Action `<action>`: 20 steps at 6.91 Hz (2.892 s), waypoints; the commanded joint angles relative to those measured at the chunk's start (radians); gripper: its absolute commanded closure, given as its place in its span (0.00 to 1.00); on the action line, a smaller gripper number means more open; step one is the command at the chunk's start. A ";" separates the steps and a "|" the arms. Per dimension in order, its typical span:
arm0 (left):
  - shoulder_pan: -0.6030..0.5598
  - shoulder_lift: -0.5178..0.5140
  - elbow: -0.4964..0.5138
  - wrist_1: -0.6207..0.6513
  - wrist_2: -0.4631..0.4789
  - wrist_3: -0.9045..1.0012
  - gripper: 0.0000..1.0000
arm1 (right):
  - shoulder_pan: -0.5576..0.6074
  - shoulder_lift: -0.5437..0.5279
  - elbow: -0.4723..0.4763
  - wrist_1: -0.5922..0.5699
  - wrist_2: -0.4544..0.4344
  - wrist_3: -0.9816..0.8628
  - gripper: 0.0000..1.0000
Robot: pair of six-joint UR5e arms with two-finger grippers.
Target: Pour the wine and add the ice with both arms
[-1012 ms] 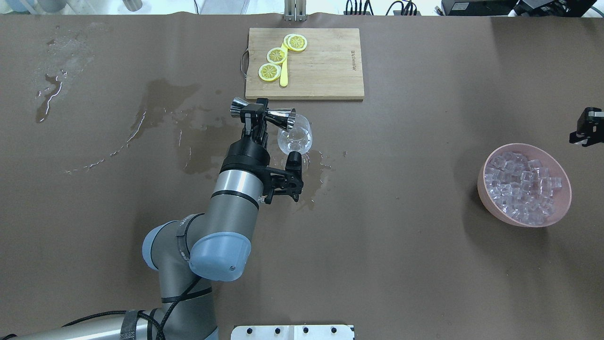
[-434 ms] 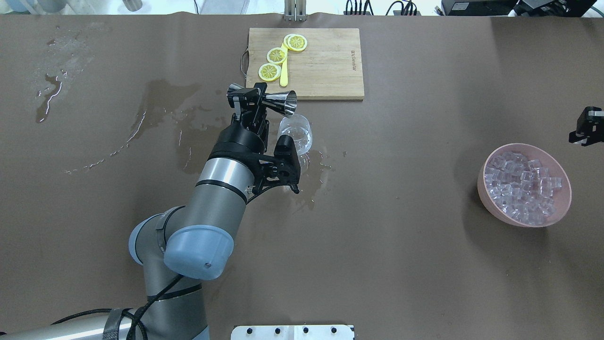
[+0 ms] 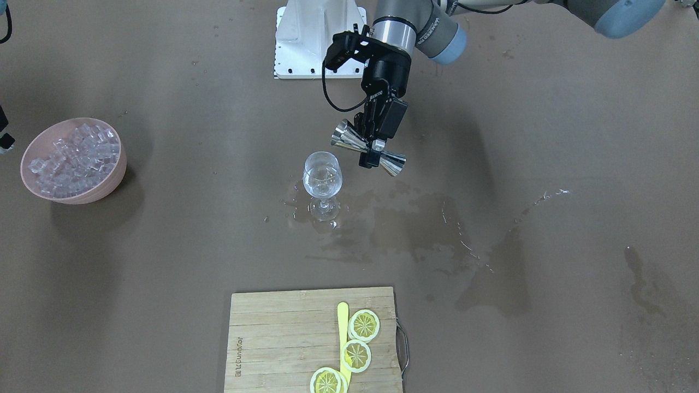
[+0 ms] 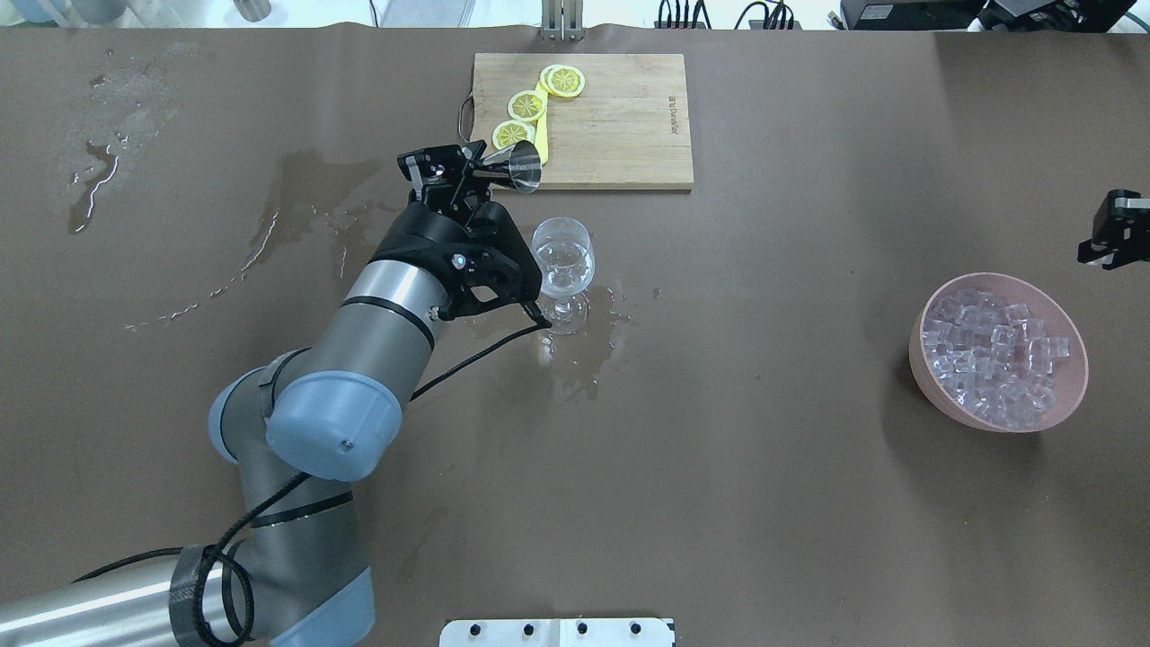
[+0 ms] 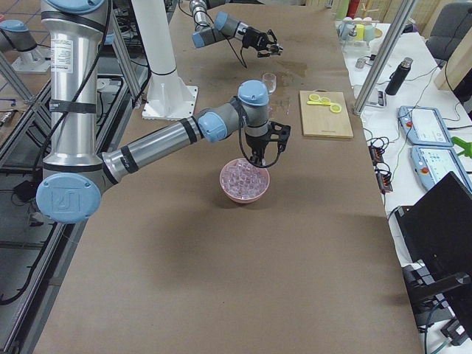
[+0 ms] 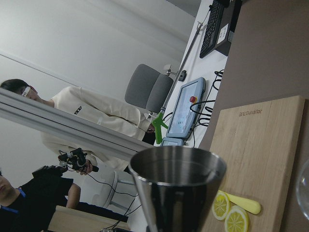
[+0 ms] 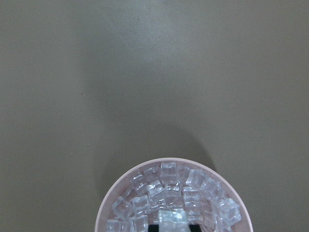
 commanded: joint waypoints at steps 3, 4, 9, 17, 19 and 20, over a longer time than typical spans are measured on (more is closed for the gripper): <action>-0.157 0.201 0.002 -0.206 -0.264 -0.283 1.00 | -0.021 0.095 0.004 -0.119 -0.016 0.014 0.91; -0.189 0.250 0.011 -0.297 -0.319 -0.315 1.00 | -0.041 0.123 0.004 -0.136 -0.017 0.037 0.91; -0.322 0.443 0.215 -0.725 -0.498 -0.594 1.00 | -0.223 0.425 -0.005 -0.297 -0.091 0.308 0.92; -0.496 0.532 0.464 -1.075 -0.628 -0.944 1.00 | -0.412 0.692 -0.014 -0.377 -0.210 0.283 0.93; -0.497 0.536 0.472 -1.119 -0.535 -1.004 1.00 | -0.477 0.755 -0.045 -0.374 -0.275 0.220 0.93; -0.498 0.554 0.514 -1.170 -0.513 -1.005 1.00 | -0.495 0.780 -0.068 -0.371 -0.298 0.198 0.93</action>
